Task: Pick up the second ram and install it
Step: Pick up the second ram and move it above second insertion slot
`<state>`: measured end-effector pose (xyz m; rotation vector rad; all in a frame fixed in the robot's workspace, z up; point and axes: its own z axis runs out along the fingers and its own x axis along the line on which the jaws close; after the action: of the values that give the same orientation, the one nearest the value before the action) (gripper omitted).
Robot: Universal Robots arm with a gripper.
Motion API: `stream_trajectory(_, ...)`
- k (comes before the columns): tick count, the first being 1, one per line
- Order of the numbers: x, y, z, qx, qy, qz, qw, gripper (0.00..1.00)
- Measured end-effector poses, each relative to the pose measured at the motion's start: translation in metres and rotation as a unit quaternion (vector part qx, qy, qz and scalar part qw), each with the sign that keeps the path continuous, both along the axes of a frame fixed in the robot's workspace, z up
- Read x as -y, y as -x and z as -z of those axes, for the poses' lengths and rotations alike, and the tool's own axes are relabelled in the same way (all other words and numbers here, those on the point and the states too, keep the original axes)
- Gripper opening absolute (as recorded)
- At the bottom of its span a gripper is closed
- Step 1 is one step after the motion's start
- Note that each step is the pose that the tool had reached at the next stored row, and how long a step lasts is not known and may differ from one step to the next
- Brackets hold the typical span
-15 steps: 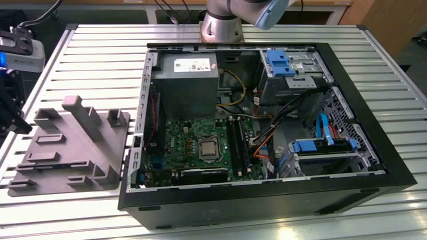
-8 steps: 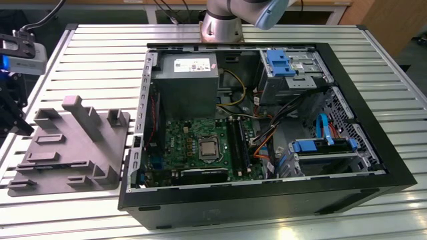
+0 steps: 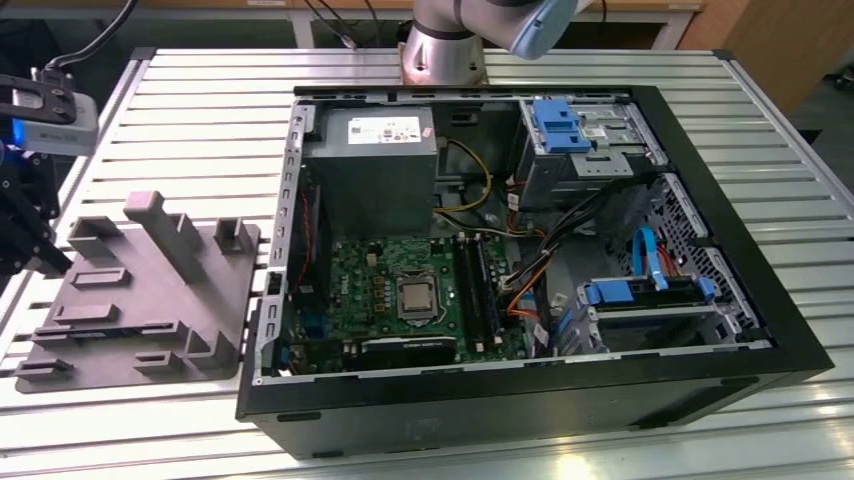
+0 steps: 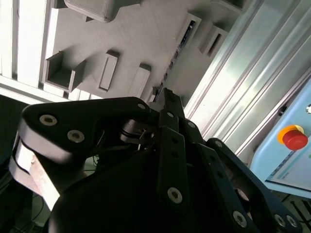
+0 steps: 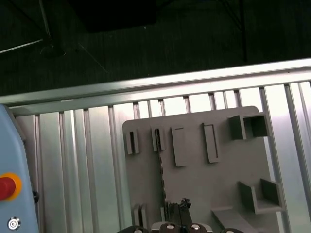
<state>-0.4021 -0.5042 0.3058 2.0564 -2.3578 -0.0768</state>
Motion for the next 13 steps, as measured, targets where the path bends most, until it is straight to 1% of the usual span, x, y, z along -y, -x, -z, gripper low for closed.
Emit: stream_trajectory(13,0.0000,0.0000,0.0070,0.0000,0.0000,0.000,1.0000,0.11)
